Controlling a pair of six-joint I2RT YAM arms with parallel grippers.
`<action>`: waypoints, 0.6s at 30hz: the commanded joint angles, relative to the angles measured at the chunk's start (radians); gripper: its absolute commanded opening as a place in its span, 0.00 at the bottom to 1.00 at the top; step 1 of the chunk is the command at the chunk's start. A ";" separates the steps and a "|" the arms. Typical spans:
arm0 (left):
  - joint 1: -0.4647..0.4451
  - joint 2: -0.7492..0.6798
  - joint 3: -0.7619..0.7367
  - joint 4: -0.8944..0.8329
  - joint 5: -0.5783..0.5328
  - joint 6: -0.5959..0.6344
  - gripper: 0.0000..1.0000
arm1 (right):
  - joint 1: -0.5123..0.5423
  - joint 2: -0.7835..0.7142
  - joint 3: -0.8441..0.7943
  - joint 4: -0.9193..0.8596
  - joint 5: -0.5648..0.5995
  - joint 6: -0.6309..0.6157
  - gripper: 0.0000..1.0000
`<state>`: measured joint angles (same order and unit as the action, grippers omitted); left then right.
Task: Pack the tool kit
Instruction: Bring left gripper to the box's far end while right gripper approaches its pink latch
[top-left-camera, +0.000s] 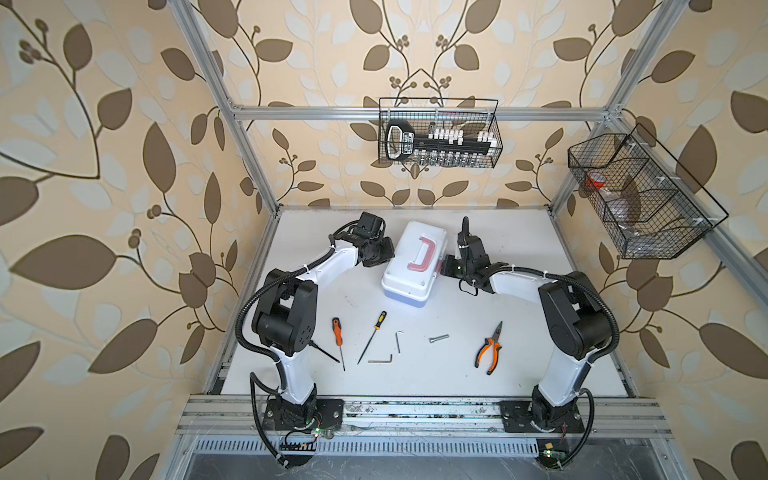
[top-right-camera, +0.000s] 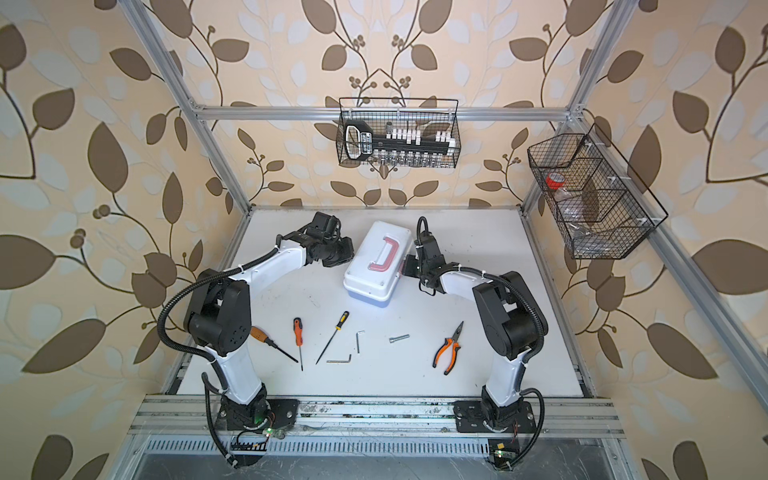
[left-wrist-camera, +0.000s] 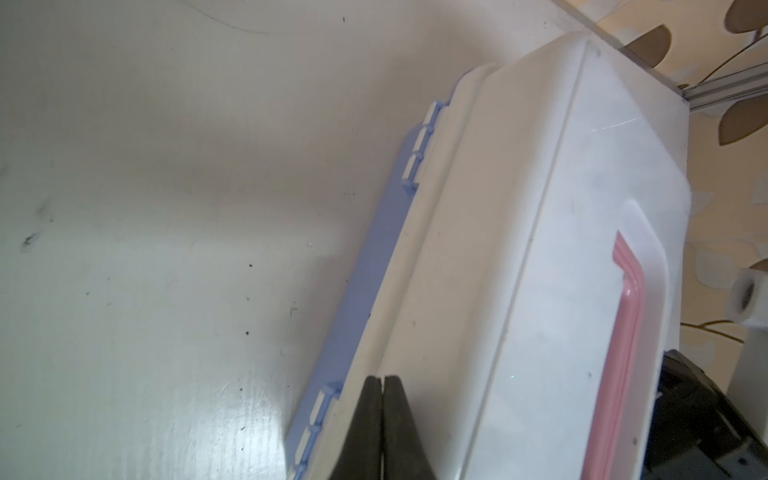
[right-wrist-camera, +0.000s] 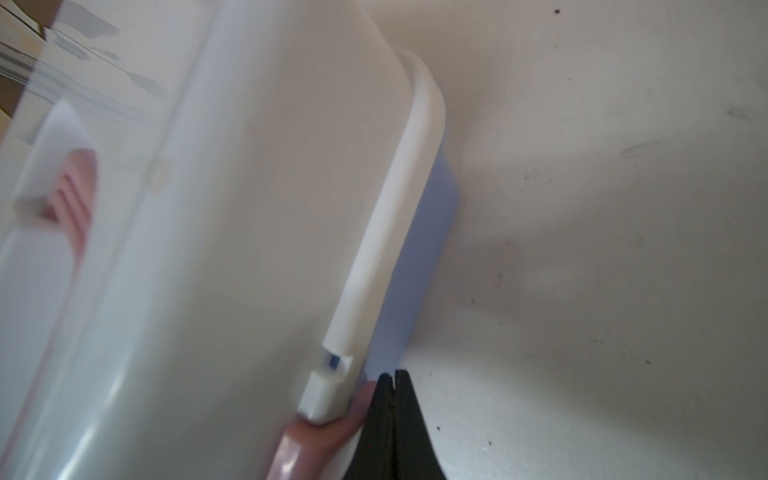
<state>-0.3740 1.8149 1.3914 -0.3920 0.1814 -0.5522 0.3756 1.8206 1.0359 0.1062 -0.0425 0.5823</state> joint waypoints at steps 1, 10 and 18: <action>-0.009 -0.105 0.042 -0.023 -0.034 0.001 0.12 | -0.051 -0.097 -0.060 0.013 -0.029 -0.012 0.00; -0.089 -0.030 0.225 -0.135 -0.046 0.227 0.73 | -0.161 -0.248 -0.199 0.056 -0.266 -0.030 0.17; -0.101 0.088 0.296 -0.198 -0.062 0.271 0.99 | -0.163 -0.290 -0.273 0.176 -0.420 0.017 0.58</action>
<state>-0.4744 1.8736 1.6619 -0.5289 0.1478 -0.3286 0.2131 1.5520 0.7769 0.2230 -0.3695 0.5838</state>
